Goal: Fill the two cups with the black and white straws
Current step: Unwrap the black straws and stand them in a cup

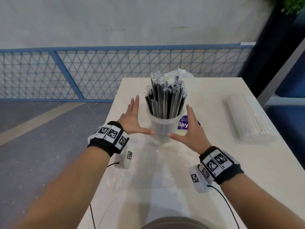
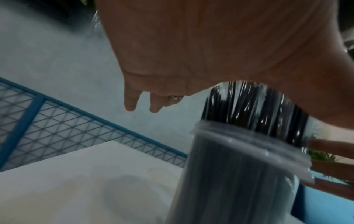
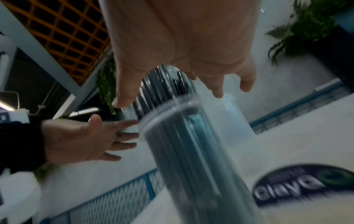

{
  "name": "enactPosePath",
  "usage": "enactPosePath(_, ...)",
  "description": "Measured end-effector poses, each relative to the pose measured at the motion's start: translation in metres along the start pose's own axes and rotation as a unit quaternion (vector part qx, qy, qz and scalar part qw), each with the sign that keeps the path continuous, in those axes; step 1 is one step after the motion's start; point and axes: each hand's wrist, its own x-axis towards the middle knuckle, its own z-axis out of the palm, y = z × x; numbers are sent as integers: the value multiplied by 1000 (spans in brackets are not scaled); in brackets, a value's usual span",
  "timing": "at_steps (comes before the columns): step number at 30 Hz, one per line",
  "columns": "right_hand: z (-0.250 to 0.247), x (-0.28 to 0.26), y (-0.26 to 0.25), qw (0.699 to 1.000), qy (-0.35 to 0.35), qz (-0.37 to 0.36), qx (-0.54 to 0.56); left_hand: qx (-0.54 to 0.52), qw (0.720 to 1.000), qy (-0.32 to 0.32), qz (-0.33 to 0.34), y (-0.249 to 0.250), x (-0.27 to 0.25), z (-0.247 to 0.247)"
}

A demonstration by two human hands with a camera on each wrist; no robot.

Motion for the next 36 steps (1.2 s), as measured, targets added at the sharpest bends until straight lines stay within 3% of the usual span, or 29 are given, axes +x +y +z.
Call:
enactPosePath(3, -18, 34, -13, 991, 57, -7, 118, -67, 997, -20, 15, 11, 28, -10)
enactPosePath(6, -27, 63, -19, 988, 41, -13, 147, -143, 989, -45, 6, 17, 46, -7)
enactPosePath(8, -27, 75, -20, 985, 6, -39, 166, -202, 978, -42, 36, 21, 52, -1)
enactPosePath(12, -13, 86, -19, 977, -30, -81, 194, -242, 970, 22, 23, 17, 64, 9)
enactPosePath(17, -1, 86, -26, 971, 63, -94, 210, -263, 960, 72, 68, 24, 68, 14)
enactPosePath(23, -20, 88, -50, 952, 104, -131, 258, -346, 917, 140, 139, 45, 54, -13)
enactPosePath(29, -29, 82, -64, 949, 104, -197, 225, -338, 901, 175, 210, 56, 37, -25)
enactPosePath(33, -27, 79, -61, 951, 143, -237, 138, -212, 923, 213, 240, 60, 29, -21)
enactPosePath(36, -19, 79, -56, 971, 114, -209, -21, -85, 943, 206, 246, 61, 33, -14)
